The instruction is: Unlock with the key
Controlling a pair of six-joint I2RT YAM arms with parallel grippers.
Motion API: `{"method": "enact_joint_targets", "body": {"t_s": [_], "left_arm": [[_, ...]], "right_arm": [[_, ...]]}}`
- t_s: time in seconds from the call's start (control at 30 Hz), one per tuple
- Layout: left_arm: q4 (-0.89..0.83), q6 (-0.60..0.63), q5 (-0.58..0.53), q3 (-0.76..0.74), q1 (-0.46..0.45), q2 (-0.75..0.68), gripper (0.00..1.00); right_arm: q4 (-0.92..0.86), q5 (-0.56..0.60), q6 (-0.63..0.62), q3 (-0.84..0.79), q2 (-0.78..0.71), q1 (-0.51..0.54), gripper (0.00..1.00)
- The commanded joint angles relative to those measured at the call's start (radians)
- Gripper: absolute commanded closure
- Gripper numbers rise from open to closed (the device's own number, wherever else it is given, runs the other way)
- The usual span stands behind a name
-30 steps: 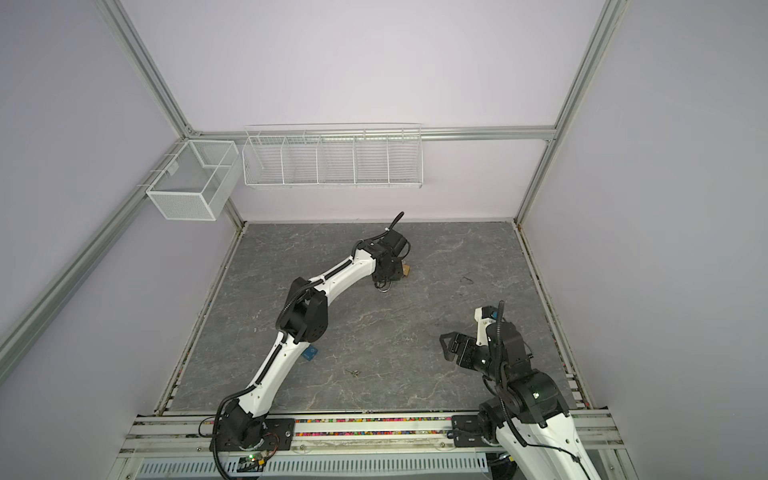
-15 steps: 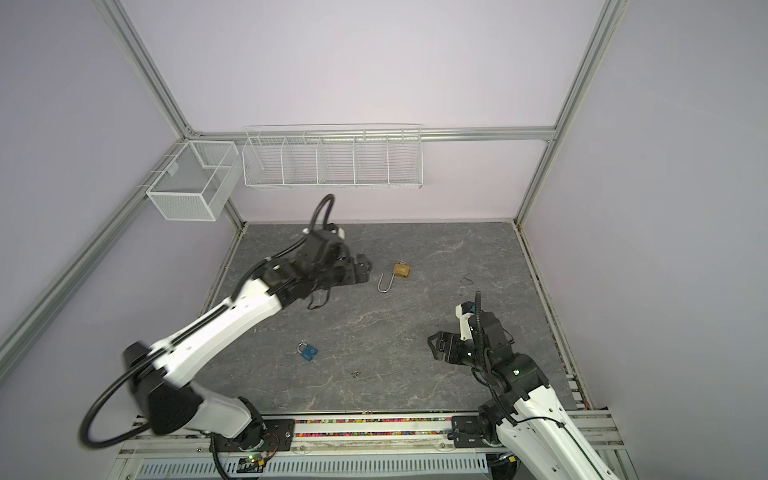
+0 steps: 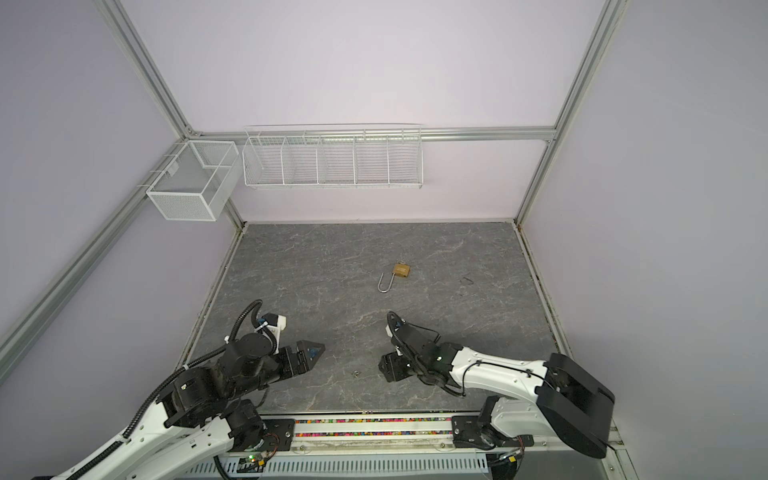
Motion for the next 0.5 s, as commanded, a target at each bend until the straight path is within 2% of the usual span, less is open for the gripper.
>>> {"method": "enact_joint_targets", "body": {"t_s": [0.0,0.17,0.27,0.4,0.47], "left_arm": [[-0.101,-0.047,0.020,0.021,-0.003,-0.025,0.00],[-0.143,-0.067,0.003,0.046,-0.003,-0.113,0.00],[-0.190,-0.087,-0.023,0.068,-0.004,-0.164,0.00],[-0.234,-0.089,-0.057,0.101,-0.003,-0.198,0.00],[-0.247,-0.081,-0.066,0.115,-0.003,-0.197,0.00]], "right_arm": [[0.079,0.053,-0.091,0.147,0.122,0.065,0.34],[0.062,0.089,-0.226,0.192,0.191,0.109,0.37],[0.069,0.051,-0.293,0.175,0.186,0.108,0.39],[0.059,0.012,-0.347,0.162,0.193,0.111,0.50],[0.068,-0.007,-0.372,0.157,0.200,0.112,0.52]]}}
